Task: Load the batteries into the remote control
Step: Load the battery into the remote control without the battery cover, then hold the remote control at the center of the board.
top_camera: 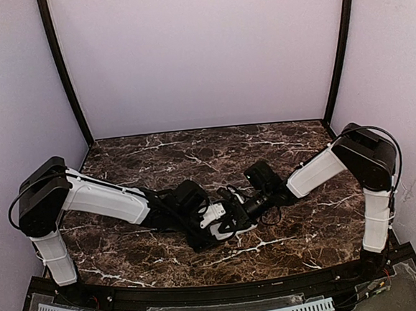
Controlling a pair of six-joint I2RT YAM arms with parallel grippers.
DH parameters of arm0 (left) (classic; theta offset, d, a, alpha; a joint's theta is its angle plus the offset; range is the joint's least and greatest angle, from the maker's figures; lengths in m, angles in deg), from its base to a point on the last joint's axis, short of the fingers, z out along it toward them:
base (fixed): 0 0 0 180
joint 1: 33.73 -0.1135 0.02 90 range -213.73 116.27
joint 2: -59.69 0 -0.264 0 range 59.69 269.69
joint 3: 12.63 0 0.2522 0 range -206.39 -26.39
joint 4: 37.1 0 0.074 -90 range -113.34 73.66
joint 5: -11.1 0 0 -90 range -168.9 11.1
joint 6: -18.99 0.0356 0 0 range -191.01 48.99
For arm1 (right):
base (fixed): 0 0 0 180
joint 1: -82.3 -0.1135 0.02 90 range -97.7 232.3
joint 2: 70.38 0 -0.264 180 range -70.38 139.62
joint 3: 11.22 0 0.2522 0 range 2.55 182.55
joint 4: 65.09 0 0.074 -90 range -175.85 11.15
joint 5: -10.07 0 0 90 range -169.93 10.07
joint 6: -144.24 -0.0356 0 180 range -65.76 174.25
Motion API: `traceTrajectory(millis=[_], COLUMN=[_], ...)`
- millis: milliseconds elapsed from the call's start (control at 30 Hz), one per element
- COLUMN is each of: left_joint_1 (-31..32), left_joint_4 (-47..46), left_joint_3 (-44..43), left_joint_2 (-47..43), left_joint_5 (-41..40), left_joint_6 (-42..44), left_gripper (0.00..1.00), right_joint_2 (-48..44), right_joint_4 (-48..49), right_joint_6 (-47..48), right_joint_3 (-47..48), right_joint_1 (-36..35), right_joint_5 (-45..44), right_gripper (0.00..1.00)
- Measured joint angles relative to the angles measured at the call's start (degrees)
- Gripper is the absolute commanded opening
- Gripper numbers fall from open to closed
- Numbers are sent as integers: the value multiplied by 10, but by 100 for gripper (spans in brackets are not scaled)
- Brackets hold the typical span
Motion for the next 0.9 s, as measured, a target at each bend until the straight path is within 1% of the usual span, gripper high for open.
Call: traceTrajectory(millis=[133, 233, 467, 600, 700, 733, 767, 800, 833, 900], left_joint_1=[0, 0, 0, 0, 0, 0, 0, 0, 0, 0], left_joint_4=[-14, -20, -62, -90, -106, -110, -113, -118, -122, -126], left_joint_3=[15, 37, 95, 114, 128, 131, 133, 135, 136, 136], left_joint_2=[-7, -26, -91, -112, -124, -127, -130, -134, -137, -143], left_joint_5=[-3, -4, -3, -6, -14, -16, -22, -28, -38, -52], left_joint_6=[0, 3, 7, 5, -3, -9, -16, -26, -37, -69], left_gripper=[98, 99, 99, 98, 99, 98, 95, 93, 88, 83], right_joint_2=[0, 0, -7, -15, -26, -30, -36, -42, -49, -68], right_joint_4=[0, 0, 0, -2, -2, -2, -2, -2, -2, -1], right_joint_6=[0, 0, 2, 7, 12, 13, 13, 13, 13, 14], right_joint_3=[0, 0, 1, 7, 9, 9, 9, 9, 9, 6], right_joint_1=[0, 0, 0, 0, 0, 0, 0, 1, 3, 8], right_joint_5=[0, 0, -2, -3, -3, -3, -2, -2, -2, -2], right_gripper=[12, 14, 21, 22, 26, 27, 28, 31, 33, 35])
